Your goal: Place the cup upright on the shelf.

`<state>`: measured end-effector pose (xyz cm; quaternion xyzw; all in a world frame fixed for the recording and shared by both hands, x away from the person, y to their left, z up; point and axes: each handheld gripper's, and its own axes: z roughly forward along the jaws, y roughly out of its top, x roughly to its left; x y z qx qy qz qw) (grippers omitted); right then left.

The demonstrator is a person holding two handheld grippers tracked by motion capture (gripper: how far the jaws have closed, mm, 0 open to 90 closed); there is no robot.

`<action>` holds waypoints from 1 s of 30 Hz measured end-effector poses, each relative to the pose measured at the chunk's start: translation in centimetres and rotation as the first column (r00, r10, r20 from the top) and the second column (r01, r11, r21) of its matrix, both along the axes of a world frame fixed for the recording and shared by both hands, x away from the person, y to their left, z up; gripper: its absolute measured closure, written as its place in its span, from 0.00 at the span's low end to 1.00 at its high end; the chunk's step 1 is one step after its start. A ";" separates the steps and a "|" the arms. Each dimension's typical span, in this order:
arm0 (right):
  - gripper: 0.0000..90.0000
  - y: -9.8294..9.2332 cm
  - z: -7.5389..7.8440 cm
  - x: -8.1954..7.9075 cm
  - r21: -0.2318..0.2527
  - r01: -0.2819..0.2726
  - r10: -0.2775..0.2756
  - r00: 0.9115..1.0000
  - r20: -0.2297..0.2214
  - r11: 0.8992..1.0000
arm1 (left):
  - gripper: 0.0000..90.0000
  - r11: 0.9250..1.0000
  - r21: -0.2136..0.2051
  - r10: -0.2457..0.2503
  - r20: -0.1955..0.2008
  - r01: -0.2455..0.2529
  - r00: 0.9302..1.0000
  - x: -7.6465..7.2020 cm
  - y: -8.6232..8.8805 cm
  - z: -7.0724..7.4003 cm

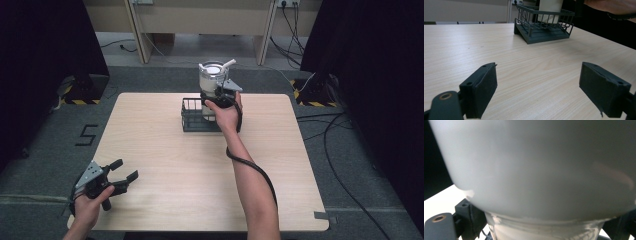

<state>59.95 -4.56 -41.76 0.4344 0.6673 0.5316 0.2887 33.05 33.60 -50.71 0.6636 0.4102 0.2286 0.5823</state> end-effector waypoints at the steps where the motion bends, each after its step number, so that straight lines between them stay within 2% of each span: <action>1: 0.12 0.0 -0.1 0.0 -0.001 0.000 0.000 1.000 0.001 1.000 | 0.16 1.000 0.000 0.000 0.000 0.000 1.000 0.0 0.0 0.0; 17: 0.12 0.0 -0.6 0.0 -0.003 -0.002 0.002 1.000 -0.005 1.000 | 0.16 1.000 0.001 0.000 0.000 0.000 1.000 0.0 0.0 0.0; 30: 0.12 -0.1 -0.9 -0.2 0.006 -0.008 0.008 1.000 0.012 1.000 | 0.16 1.000 0.004 -0.003 0.001 0.003 1.000 -0.1 0.0 0.0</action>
